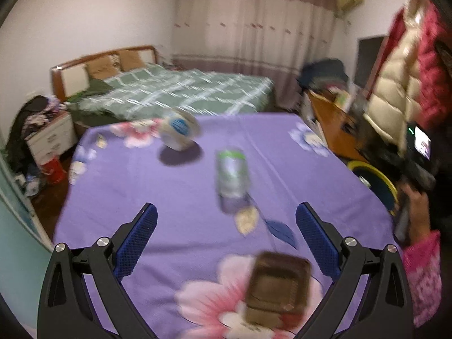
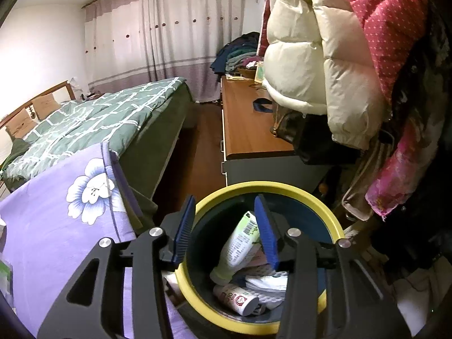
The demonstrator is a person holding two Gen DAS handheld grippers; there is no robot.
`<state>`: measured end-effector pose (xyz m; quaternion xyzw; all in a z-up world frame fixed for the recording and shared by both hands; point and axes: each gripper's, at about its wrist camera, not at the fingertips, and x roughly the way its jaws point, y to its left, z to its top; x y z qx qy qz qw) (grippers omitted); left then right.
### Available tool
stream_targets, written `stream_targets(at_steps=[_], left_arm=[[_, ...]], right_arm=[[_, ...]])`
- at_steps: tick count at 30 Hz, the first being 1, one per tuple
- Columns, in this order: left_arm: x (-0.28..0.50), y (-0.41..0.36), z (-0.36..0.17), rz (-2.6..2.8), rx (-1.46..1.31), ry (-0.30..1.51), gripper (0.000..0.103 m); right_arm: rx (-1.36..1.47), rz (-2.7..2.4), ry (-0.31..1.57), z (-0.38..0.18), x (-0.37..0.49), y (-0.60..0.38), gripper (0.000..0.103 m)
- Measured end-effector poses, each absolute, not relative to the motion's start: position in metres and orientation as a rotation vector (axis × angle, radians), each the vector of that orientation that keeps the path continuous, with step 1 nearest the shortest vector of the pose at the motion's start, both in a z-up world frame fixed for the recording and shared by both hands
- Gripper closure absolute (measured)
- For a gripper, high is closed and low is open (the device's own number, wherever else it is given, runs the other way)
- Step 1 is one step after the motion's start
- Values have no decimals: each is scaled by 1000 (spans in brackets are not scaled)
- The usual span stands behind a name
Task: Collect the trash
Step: 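Reach the left tool to the brown plastic tray and grasp it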
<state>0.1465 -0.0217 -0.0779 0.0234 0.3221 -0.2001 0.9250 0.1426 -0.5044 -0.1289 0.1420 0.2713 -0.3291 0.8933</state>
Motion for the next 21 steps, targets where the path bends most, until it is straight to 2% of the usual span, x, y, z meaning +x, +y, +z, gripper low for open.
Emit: stream_targets(at_steps=[9, 21], left_arm=[[138, -65, -119, -573, 129, 833, 6], [151, -80, -154, -571, 199, 931, 6]], right_arm=[[310, -649, 560, -128, 144, -503, 60], [326, -617, 566, -131, 146, -503, 60]])
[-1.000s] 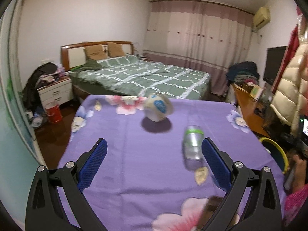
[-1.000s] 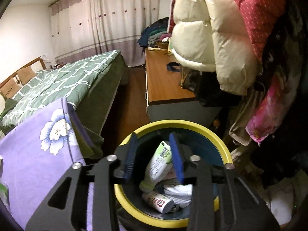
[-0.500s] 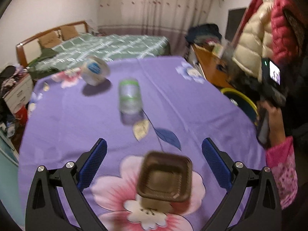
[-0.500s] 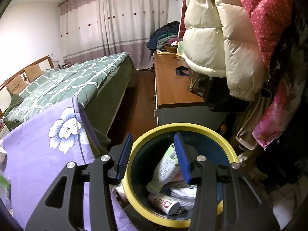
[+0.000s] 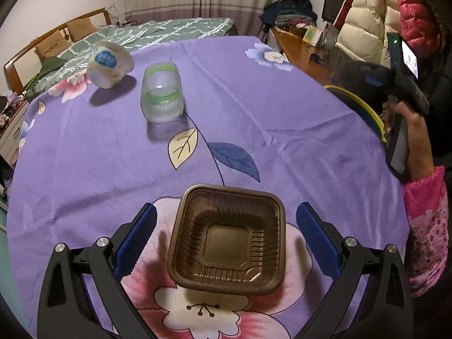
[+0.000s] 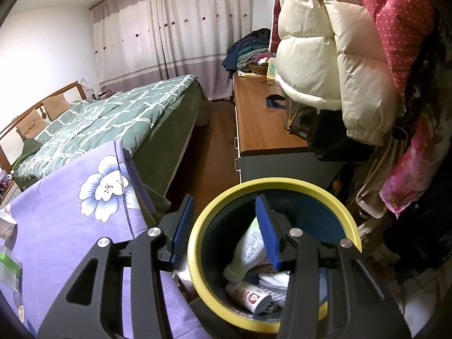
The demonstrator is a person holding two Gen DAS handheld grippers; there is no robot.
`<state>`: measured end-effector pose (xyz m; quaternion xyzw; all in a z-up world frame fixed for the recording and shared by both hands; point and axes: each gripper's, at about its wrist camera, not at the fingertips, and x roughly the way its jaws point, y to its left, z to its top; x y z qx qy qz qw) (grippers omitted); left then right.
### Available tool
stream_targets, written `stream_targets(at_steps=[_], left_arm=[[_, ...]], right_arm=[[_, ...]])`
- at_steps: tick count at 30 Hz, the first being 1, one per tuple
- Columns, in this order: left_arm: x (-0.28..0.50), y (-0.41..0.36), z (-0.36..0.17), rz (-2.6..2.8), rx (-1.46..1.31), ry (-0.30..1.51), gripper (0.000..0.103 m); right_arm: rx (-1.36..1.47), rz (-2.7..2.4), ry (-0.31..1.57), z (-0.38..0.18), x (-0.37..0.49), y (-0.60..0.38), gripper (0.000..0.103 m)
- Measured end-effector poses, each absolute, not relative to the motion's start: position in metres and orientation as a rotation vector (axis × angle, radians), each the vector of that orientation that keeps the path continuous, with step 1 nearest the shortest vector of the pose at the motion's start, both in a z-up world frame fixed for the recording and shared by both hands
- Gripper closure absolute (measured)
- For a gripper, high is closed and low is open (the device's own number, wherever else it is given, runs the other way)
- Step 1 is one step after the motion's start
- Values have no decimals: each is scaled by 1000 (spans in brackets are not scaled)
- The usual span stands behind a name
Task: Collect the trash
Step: 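Reach the left tool to the brown plastic tray and grasp it, then carry the brown tray over the yellow bin and open the left tool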
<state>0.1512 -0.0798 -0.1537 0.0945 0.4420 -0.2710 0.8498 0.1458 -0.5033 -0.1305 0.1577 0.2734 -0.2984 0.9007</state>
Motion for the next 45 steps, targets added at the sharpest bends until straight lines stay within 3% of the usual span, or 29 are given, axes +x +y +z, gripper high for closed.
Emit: stream_targets(at_steps=[3, 10, 23, 27, 45], left_arm=[[155, -80, -158, -568, 196, 947, 7], [160, -81, -159, -558, 191, 957, 34], [177, -132, -144, -612, 207, 937, 34], [188, -161, -134, -646, 228, 918, 34], [224, -387, -110, -896, 265, 906, 34]], right_arm=[[328, -616, 565, -130, 146, -503, 59], [330, -612, 564, -131, 146, -503, 59], [322, -526, 580, -124, 138, -497, 59], [302, -499, 589, -122, 127, -500, 54], [323, -582, 577, -120, 35, -575, 51]])
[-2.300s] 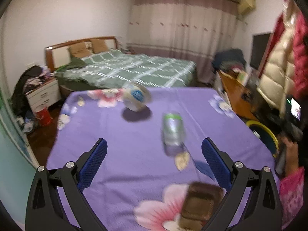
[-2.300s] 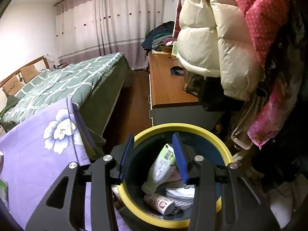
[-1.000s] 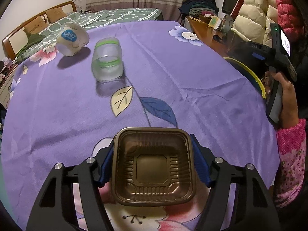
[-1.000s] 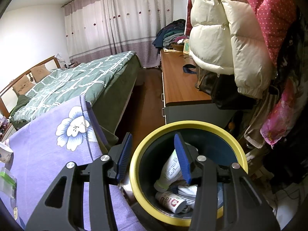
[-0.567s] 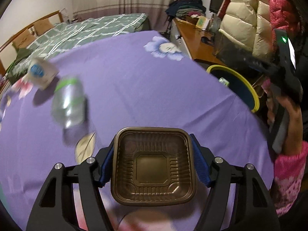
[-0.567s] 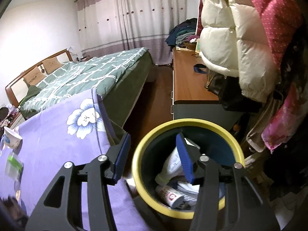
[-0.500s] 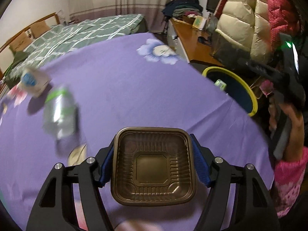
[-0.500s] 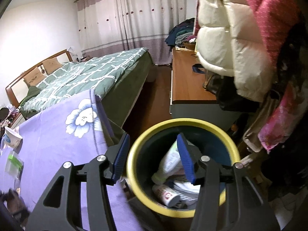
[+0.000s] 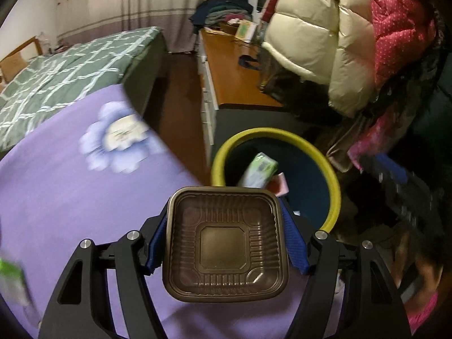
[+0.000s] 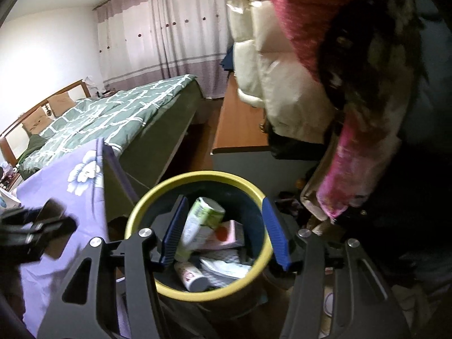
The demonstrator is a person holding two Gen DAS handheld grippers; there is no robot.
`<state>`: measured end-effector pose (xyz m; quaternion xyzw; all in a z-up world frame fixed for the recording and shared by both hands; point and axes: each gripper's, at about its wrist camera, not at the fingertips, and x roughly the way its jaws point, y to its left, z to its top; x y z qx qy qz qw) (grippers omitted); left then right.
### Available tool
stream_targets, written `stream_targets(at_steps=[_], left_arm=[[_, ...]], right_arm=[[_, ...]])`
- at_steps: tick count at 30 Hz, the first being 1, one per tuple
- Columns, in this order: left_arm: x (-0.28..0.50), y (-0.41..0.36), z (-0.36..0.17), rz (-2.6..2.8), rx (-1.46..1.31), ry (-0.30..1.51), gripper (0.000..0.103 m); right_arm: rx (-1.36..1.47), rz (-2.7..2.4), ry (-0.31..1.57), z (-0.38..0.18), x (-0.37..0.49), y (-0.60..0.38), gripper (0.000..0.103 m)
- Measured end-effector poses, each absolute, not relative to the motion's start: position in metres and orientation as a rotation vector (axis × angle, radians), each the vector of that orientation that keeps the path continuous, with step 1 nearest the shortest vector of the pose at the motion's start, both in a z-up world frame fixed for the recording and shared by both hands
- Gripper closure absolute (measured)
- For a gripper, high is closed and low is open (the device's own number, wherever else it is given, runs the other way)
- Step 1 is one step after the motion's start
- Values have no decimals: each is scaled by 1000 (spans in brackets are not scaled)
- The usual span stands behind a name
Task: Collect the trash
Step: 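Carry the brown tray over the yellow bin and open the left tool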
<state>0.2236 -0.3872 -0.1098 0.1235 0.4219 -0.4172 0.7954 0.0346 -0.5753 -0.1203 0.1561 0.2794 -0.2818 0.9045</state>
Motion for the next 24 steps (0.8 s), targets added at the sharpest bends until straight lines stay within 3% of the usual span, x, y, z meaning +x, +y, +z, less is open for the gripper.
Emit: stream_targets(at_steps=[12, 14, 15, 16, 24], left_arm=[[228, -497, -144, -933, 283, 983, 33], [230, -505, -149, -920, 283, 990, 24], [233, -506, -150, -903, 268, 993, 13], [234, -502, -150, -897, 253, 991, 11], [232, -421, -109, -814, 152, 878, 8]], right_arm=[[349, -638, 586, -129, 9, -603, 48], [354, -645, 588, -130, 7, -605, 48], [353, -647, 591, -130, 7, -605, 48], [353, -647, 592, -129, 7, -605, 48], [337, -634, 603, -129, 16, -595, 47]])
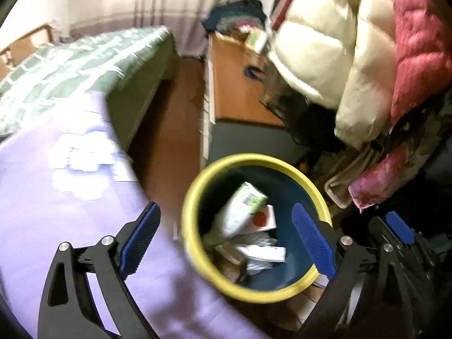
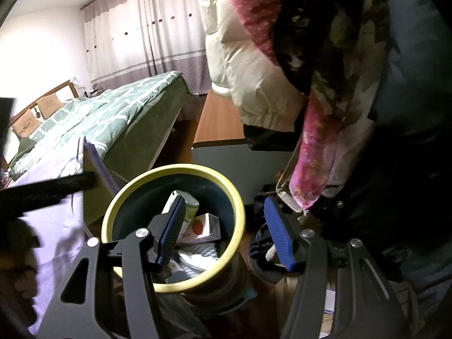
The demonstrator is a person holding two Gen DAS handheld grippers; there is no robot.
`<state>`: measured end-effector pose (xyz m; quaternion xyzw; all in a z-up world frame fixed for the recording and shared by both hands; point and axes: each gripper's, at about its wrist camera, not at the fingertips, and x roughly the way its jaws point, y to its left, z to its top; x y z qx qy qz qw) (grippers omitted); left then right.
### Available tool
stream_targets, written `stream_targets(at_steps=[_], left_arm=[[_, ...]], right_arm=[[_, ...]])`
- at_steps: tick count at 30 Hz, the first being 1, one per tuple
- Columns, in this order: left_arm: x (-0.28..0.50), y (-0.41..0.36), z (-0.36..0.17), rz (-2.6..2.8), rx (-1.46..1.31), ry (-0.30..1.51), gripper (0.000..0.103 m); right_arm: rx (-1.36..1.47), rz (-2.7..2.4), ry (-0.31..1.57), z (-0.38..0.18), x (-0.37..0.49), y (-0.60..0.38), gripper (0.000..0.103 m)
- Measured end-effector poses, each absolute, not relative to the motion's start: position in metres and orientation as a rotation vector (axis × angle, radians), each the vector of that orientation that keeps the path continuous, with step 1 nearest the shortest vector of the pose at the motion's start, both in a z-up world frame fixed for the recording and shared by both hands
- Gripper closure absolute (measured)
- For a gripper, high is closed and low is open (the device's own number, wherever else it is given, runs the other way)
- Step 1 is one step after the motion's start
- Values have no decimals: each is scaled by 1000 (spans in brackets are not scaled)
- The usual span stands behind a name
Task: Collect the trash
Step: 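Carry the brown tray over the yellow bin and open the left tool, then move the right tool to the translucent green-banded cup and grasp it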
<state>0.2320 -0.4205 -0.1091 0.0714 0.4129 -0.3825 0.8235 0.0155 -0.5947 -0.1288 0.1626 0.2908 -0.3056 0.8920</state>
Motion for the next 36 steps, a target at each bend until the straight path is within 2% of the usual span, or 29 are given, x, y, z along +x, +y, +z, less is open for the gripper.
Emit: stream_targets(at_steps=[9, 16, 21, 27, 36], left_arm=[[216, -253, -56, -627, 54, 693, 5], [222, -120, -39, -406, -11, 596, 5], [243, -22, -48, -218, -103, 577, 5], [262, 60, -77, -16, -161, 564, 5], [270, 100, -106, 79, -255, 617, 5]], right_arm=[[288, -538, 620, -122, 48, -547, 47], [229, -398, 624, -110, 91, -480, 47], [191, -282, 645, -106, 124, -424, 47], [158, -117, 672, -100, 166, -350, 47], [140, 87, 728, -97, 226, -239, 47]])
